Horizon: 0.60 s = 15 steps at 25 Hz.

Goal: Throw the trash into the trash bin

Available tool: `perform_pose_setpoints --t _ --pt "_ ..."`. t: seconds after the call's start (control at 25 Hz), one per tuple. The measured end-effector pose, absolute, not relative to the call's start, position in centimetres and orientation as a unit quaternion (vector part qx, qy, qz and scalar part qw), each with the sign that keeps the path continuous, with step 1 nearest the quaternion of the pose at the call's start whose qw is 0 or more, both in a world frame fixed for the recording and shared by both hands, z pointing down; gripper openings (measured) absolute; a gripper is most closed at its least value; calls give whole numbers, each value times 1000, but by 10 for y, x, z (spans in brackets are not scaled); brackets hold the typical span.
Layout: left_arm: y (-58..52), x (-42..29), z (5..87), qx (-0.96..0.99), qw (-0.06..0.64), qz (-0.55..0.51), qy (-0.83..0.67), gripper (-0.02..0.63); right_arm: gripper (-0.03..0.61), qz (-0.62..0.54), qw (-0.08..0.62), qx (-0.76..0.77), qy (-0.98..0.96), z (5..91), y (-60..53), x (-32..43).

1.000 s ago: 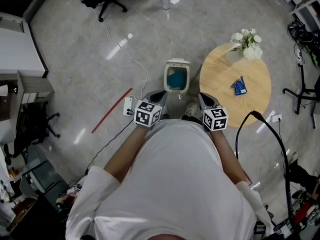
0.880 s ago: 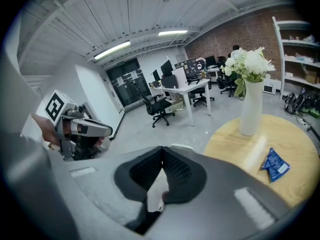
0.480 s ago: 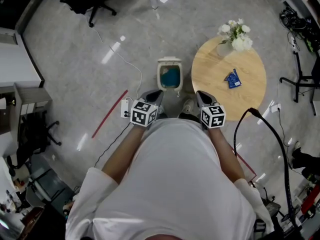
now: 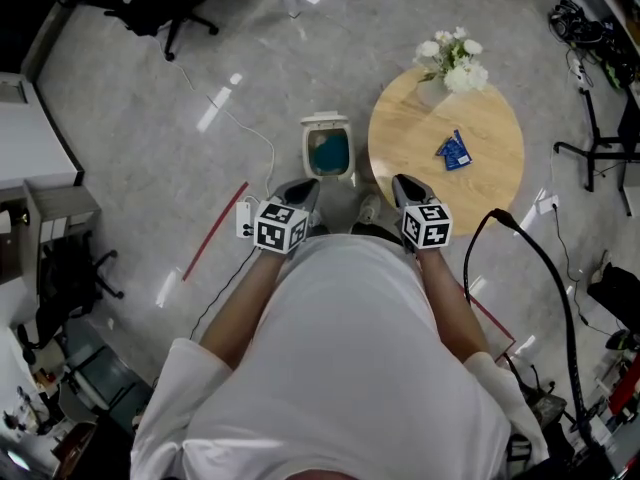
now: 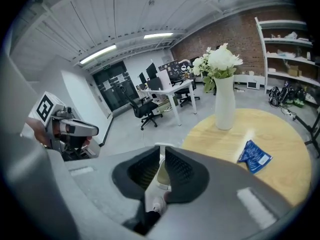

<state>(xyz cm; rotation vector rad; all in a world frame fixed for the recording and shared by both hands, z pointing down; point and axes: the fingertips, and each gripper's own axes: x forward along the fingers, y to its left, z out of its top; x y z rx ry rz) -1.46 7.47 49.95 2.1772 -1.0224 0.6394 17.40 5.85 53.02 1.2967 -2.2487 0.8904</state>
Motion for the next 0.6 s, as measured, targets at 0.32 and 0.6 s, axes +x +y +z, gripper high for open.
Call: perform_pose_setpoints --t 0.32,0.6 --pt "68 5 502 827 324 249 -387 5 53 326 200 489 -784 541 42 225" --pt "65 24 505 824 332 253 -384 4 72 337 207 507 -766 556 30 269"
